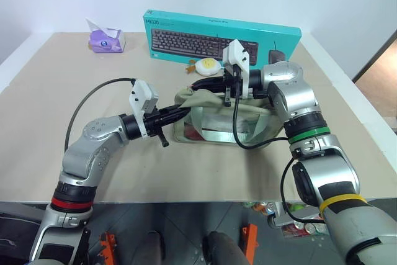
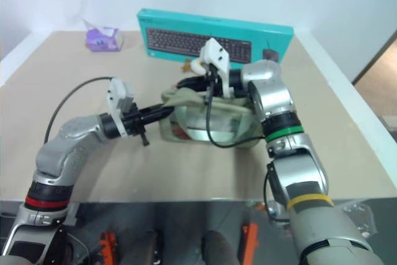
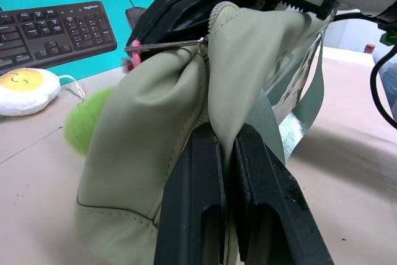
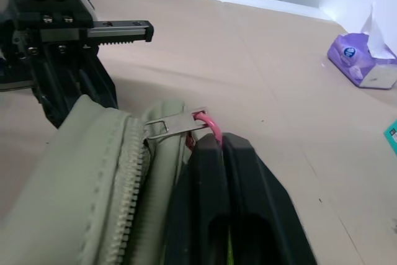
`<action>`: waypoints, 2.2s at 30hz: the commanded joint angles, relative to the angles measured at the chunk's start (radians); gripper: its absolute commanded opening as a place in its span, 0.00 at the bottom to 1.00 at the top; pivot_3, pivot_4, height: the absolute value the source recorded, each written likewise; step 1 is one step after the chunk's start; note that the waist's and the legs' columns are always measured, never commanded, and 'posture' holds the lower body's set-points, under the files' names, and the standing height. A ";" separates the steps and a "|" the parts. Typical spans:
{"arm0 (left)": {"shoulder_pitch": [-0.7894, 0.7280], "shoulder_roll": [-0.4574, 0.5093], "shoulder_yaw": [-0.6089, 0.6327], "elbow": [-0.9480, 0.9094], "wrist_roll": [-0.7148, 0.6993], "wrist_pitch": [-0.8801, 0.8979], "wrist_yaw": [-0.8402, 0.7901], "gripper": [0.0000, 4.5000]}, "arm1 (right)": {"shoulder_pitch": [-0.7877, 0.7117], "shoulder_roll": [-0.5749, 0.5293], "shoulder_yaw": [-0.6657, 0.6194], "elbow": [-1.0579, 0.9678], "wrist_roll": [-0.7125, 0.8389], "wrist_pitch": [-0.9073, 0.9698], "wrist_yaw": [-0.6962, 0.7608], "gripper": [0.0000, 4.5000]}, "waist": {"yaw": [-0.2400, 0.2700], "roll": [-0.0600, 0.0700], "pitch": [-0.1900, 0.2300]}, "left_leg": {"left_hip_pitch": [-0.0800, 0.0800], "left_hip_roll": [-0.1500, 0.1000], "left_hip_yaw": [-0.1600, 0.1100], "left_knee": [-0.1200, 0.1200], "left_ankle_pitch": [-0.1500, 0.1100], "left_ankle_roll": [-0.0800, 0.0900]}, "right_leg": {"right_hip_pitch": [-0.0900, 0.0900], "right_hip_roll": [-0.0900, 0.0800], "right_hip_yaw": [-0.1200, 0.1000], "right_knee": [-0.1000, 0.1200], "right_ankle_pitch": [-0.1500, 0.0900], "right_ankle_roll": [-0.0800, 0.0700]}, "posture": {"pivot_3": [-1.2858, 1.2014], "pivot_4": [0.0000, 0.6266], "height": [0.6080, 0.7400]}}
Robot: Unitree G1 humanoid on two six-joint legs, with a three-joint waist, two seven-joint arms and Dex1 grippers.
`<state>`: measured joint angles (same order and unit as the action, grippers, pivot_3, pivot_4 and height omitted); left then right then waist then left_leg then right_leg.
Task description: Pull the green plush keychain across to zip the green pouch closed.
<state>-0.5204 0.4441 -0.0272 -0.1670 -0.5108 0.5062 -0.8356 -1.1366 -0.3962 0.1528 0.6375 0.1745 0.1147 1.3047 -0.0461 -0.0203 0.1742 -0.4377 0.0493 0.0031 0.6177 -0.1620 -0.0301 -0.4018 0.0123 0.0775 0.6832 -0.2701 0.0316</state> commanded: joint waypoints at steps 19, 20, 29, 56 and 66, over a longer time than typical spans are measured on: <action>-0.010 -0.004 -0.005 0.024 0.019 -0.008 0.022 0.00 | -0.029 -0.052 -0.122 -0.135 0.061 0.029 -0.118 0.01 | 0.000 0.000 0.000 | 0.000 0.000 0.000 0.000 0.000 0.000 | 0.000 0.000 0.000 0.000 0.000 0.000 | 0.52 0.24 1.00; -0.013 -0.005 -0.004 0.029 0.019 -0.008 0.026 0.00 | -0.025 -0.057 -0.124 -0.149 0.062 0.030 -0.122 0.01 | 0.000 0.000 0.000 | 0.000 0.000 0.000 0.000 0.000 0.000 | 0.000 0.000 0.000 0.000 0.000 0.000 | 0.52 0.24 1.00; -0.050 -0.033 0.019 0.065 0.027 -0.007 0.095 0.00 | 0.028 -0.127 -0.149 -0.259 0.075 0.051 -0.149 0.01 | 0.001 0.000 0.000 | -0.001 0.000 0.000 0.000 0.000 0.000 | 0.000 0.000 0.000 0.000 0.000 0.000 | 0.52 0.24 1.00; -0.112 -0.028 0.051 0.162 0.096 -0.151 0.128 0.00 | 0.284 -0.402 -0.340 -0.352 0.086 0.046 -0.339 0.01 | 0.002 0.000 0.000 | -0.001 -0.001 0.001 0.000 0.000 0.000 | 0.000 -0.001 0.001 0.000 -0.001 0.001 | 0.52 0.24 1.00; -0.079 -0.012 0.059 0.134 0.087 -0.146 0.112 0.00 | 0.477 -0.495 -0.434 -0.302 0.043 0.034 -0.516 0.01 | 0.000 0.000 0.000 | 0.000 -0.001 0.001 0.000 0.000 0.000 | 0.000 0.000 0.002 0.000 -0.001 0.001 | 0.52 0.24 1.00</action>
<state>-0.6062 0.4019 -0.0245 -0.0122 -0.4232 0.3710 -0.7315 -0.6560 -0.8315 -0.1694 0.3162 0.2378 0.1459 0.8627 -0.0458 -0.0203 0.1746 -0.4379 0.0482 0.0049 0.6175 -0.1620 -0.0300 -0.4022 0.0118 0.0800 0.6830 -0.2709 0.0328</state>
